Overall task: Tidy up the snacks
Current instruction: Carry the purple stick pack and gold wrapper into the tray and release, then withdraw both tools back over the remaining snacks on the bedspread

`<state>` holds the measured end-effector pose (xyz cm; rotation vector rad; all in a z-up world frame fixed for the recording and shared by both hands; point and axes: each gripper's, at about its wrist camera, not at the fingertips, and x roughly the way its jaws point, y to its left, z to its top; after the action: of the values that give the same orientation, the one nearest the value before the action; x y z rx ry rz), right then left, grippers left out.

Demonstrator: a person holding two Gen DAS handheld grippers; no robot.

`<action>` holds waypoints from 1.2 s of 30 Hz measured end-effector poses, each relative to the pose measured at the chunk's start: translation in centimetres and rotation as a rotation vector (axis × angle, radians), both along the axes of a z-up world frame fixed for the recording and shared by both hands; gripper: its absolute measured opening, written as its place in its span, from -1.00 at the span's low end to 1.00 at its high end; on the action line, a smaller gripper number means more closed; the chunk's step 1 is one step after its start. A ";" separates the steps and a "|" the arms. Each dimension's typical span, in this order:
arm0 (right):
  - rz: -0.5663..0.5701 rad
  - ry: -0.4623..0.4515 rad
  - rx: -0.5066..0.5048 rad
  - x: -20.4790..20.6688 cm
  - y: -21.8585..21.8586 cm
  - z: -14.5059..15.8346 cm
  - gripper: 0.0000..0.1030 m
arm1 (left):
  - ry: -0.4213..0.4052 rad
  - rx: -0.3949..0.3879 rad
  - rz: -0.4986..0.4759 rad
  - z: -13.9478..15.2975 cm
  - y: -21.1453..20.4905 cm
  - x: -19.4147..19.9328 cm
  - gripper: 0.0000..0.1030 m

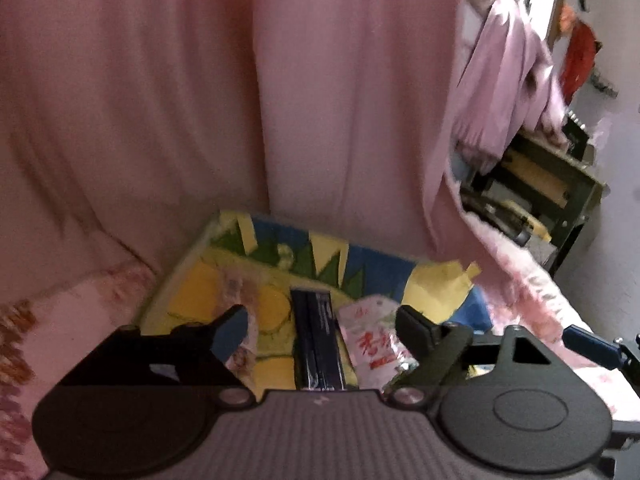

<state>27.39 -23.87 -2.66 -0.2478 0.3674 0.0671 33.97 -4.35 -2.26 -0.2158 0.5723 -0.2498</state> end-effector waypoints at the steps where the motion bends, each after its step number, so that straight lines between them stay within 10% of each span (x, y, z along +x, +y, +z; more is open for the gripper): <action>1: 0.001 -0.019 0.017 -0.6 -0.2 0.5 0.54 | -0.025 0.007 0.010 0.8 0.2 -0.9 0.79; 10: -0.027 -0.197 0.108 -7.9 -1.9 3.5 0.99 | -0.176 0.021 0.117 5.1 1.7 -8.7 0.99; 18: -0.050 -0.221 0.181 -15.2 -3.1 4.2 0.99 | -0.206 0.049 0.184 4.8 2.8 -16.1 0.99; 36: -0.082 0.081 0.336 -22.5 -2.3 1.1 0.99 | 0.004 0.201 0.129 1.9 3.1 -23.7 0.99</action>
<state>4.94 -26.17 -1.60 0.1026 0.4397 0.0571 10.30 -1.28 -0.31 -0.0579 0.5814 -0.0653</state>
